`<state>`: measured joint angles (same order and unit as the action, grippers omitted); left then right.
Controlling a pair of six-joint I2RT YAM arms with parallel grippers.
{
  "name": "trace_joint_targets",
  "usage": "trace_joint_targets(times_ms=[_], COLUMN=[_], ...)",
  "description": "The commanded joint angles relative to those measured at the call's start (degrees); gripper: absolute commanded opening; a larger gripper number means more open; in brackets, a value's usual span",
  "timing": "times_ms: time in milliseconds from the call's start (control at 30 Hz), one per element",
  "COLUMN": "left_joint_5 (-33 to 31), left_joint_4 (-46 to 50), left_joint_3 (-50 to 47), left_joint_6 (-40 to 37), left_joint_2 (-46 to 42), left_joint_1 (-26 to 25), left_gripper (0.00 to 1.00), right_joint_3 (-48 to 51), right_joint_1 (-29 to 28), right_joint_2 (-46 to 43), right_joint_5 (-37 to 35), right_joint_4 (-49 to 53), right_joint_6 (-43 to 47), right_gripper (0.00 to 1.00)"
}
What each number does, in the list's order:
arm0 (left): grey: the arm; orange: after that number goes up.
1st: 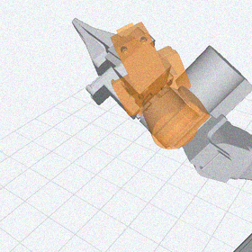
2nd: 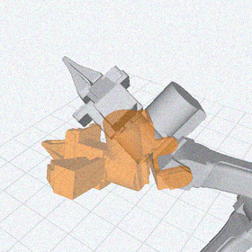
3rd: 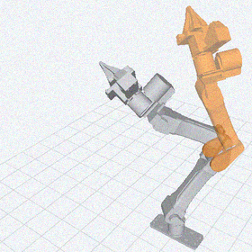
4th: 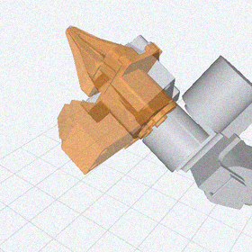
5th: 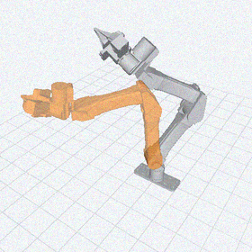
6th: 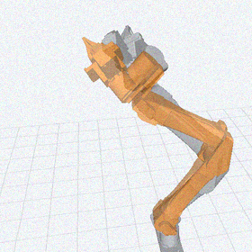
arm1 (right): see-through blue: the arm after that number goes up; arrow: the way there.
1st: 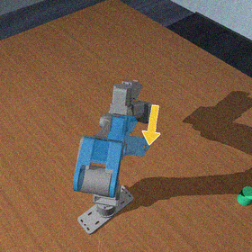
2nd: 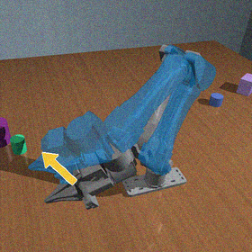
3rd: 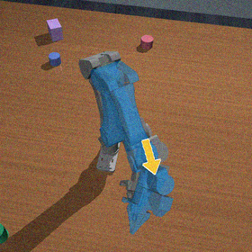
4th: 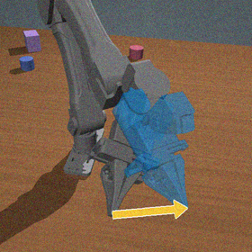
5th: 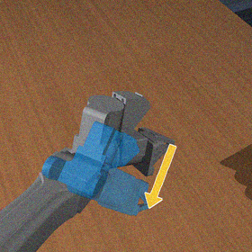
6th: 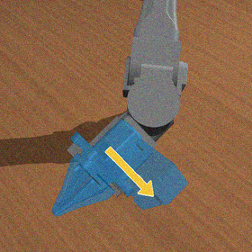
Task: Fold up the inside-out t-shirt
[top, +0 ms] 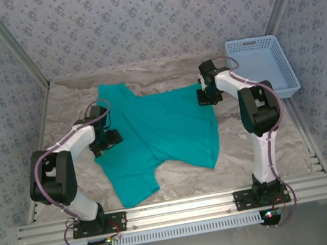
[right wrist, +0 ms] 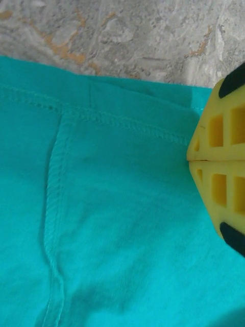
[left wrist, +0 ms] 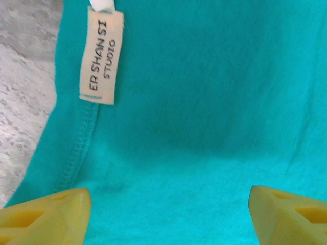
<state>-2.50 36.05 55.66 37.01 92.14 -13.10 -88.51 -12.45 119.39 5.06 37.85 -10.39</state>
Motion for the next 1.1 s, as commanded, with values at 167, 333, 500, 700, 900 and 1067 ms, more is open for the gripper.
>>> trace_joint_targets(times_ms=[167, 333, 500, 700, 900, 1067], left_joint_5=[-3.4, -4.2, -3.2, -6.4, -5.8, 1.7], left_joint_4=[-0.4, 5.1, 8.5, 14.0, 19.9, 24.9], left_joint_3=[6.8, 13.3, 22.6, 40.4, 64.4, 85.5], left_joint_6=[-1.4, -5.7, -8.1, -13.1, -16.7, -21.4], left_joint_2=[8.1, 13.7, 19.7, 32.2, 46.4, 58.7], left_joint_1=[1.0, 1.9, 3.2, 1.9, -2.1, -5.3], left_gripper=[0.81, 0.81, 0.79, 0.78, 0.78, 0.78], right_joint_3=[10.8, 15.1, 22.4, 31.7, 38.7, 31.5], right_joint_1=[-0.6, -0.5, -2.2, -10.6, -17.2, -14.6], right_joint_2=[-5.8, -6.6, -13.0, -20.3, -29.6, -33.2], right_joint_5=[1.1, 0.4, 2.6, 2.1, -4.0, -12.5], right_joint_4=[-3.1, -3.1, -4.8, -6.5, -9.0, -3.9], right_joint_6=[-3.3, -4.8, -8.3, -15.6, -24.8, -16.5], right_gripper=[0.29, 0.20, 0.16, 0.15, 0.30, 0.35])
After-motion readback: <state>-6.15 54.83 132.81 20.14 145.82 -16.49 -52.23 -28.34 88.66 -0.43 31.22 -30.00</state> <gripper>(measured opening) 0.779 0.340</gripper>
